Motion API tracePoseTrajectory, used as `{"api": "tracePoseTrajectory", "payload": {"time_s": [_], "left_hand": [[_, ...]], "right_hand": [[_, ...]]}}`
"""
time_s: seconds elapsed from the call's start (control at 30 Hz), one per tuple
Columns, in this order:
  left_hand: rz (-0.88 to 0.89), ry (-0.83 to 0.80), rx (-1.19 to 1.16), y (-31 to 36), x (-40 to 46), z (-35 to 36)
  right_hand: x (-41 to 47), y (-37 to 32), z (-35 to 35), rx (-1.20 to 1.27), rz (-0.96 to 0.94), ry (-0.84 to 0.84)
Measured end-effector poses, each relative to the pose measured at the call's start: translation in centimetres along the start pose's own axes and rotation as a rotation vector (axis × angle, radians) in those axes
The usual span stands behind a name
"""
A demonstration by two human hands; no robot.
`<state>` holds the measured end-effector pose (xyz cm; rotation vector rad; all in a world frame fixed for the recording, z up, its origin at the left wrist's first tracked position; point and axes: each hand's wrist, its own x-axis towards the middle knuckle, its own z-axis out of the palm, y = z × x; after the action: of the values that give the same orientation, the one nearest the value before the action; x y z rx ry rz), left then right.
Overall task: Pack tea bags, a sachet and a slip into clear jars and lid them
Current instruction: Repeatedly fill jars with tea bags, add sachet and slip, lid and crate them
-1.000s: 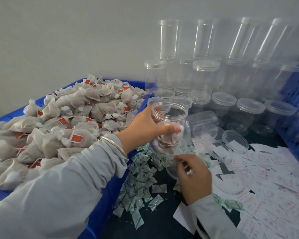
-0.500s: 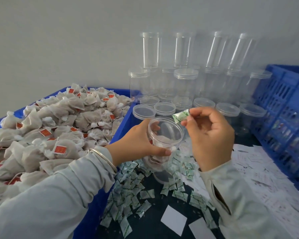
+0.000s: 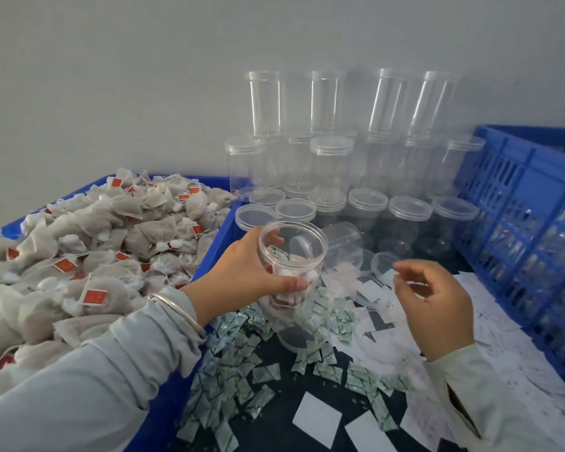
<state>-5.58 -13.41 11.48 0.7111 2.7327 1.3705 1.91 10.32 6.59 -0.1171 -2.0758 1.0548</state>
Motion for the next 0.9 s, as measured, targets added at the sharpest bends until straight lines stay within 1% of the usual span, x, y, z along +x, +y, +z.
{"api": "tracePoseTrajectory", "payload": {"time_s": [0.1, 0.2, 0.27, 0.37, 0.4, 0.53, 0.6, 0.63, 0.73, 0.9], "left_hand": [[-0.003, -0.009, 0.017, -0.1, 0.0, 0.1], [-0.001, -0.022, 0.024, -0.3, 0.1, 0.3], [-0.003, -0.019, 0.025, -0.4, 0.1, 0.2], [-0.015, -0.013, 0.032, -0.6, 0.3, 0.1], [-0.021, -0.013, 0.034, -0.6, 0.3, 0.1], [-0.03, -0.029, 0.046, -0.8, 0.4, 0.3], [-0.038, -0.039, 0.054, -0.8, 0.4, 0.4], [-0.04, -0.043, 0.057, -0.8, 0.4, 0.5], [-0.042, -0.048, 0.064, -0.7, 0.4, 0.6], [-0.054, -0.037, 0.07, -0.7, 0.4, 0.5]], "right_hand": [[-0.3, 3.7, -1.0, -0.098, 0.255, -0.087], [-0.6, 6.2, -1.1, -0.207, 0.392, -0.219], [-0.8, 7.1, -0.9, -0.283, 0.427, -0.251], [-0.9, 8.3, -0.8, -0.411, 0.464, -0.254], [-1.0, 8.7, -0.9, -0.452, 0.474, -0.286], [-0.9, 9.4, -0.8, -0.662, 0.424, -0.534], [-0.9, 9.5, -0.8, -0.733, 0.415, -0.589], [-1.0, 9.5, -0.8, -0.745, 0.417, -0.588], [-1.1, 9.6, -0.7, -0.664, 0.429, -0.503], [-1.3, 9.5, -0.7, -0.619, 0.407, -0.425]]}}
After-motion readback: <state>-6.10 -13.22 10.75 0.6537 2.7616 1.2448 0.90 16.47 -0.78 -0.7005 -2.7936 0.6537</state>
